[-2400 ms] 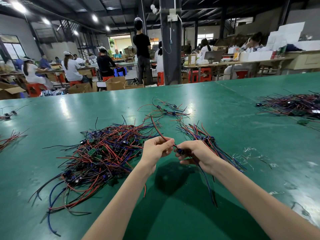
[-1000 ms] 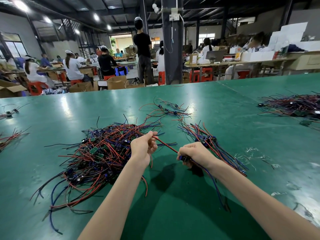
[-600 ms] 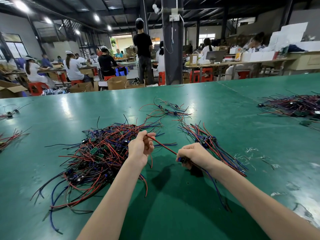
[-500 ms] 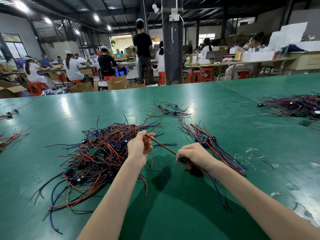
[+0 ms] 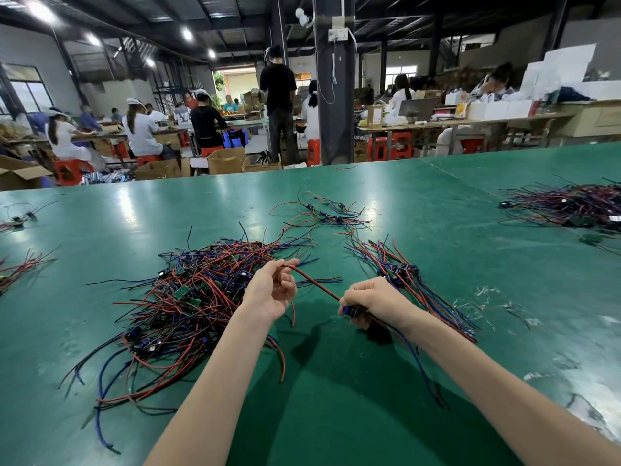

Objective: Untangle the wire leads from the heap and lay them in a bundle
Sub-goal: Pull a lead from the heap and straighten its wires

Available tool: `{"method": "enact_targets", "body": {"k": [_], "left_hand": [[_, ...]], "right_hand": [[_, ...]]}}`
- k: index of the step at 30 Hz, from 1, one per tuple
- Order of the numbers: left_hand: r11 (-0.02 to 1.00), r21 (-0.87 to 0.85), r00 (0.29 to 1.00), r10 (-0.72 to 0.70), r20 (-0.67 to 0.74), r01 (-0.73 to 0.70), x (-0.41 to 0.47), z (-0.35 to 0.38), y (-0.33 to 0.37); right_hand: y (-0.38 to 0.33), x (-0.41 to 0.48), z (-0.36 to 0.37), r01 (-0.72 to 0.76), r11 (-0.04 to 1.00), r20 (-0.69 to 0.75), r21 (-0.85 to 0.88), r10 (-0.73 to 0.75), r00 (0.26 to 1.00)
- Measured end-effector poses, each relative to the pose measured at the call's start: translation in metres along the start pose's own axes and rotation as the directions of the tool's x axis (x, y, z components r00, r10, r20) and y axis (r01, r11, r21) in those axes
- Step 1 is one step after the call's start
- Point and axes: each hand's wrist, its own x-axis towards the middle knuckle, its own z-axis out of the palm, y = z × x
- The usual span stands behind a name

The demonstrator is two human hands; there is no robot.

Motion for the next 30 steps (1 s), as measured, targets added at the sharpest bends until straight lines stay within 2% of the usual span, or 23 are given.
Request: {"method": "enact_targets", "body": {"k": [3,5,8,11,15,17,22,30], "left_hand": [[0.999,0.041,1.0,0.01,0.001,-0.01,0.002,-0.002,0.001],[0.978,0.19,0.995,0.096,-0.035,-0.088,0.005,-0.005,-0.001],[0.847,0.477,0.945,0.313,-0.092,-0.234,0.009,-0.007,-0.006],[0.737,0.595,0.896,0.44,-0.058,-0.323,0.011,-0.009,-0.01],[0.513,0.751,0.803,0.595,0.039,-0.417,0.009,-0.01,-0.012],[0.527,0.736,0.807,0.589,0.045,-0.426,0.007,-0.008,-0.011],[0.7,0.575,0.861,0.508,0.017,-0.424,0.001,-0.003,-0.007],[0.713,0.565,0.868,0.497,0.013,-0.416,-0.001,-0.002,-0.006]], "right_hand": [[-0.001,-0.001,-0.001,0.005,1.0,0.013,0.0,-0.005,1.0],[-0.002,-0.001,-0.001,0.008,1.0,0.015,-0.01,-0.008,1.0],[-0.001,-0.001,-0.001,0.001,1.0,0.013,-0.019,-0.001,1.0],[-0.002,-0.001,-0.001,-0.005,1.0,0.016,-0.007,0.005,1.0],[-0.001,0.0,-0.001,-0.005,1.0,0.021,-0.004,0.005,1.0],[-0.001,0.0,-0.002,-0.007,1.0,0.019,0.005,0.007,1.0],[-0.001,-0.001,-0.003,-0.008,1.0,0.023,0.026,0.008,1.0],[0.0,-0.001,-0.002,-0.007,1.0,0.028,0.027,0.006,1.0]]}}
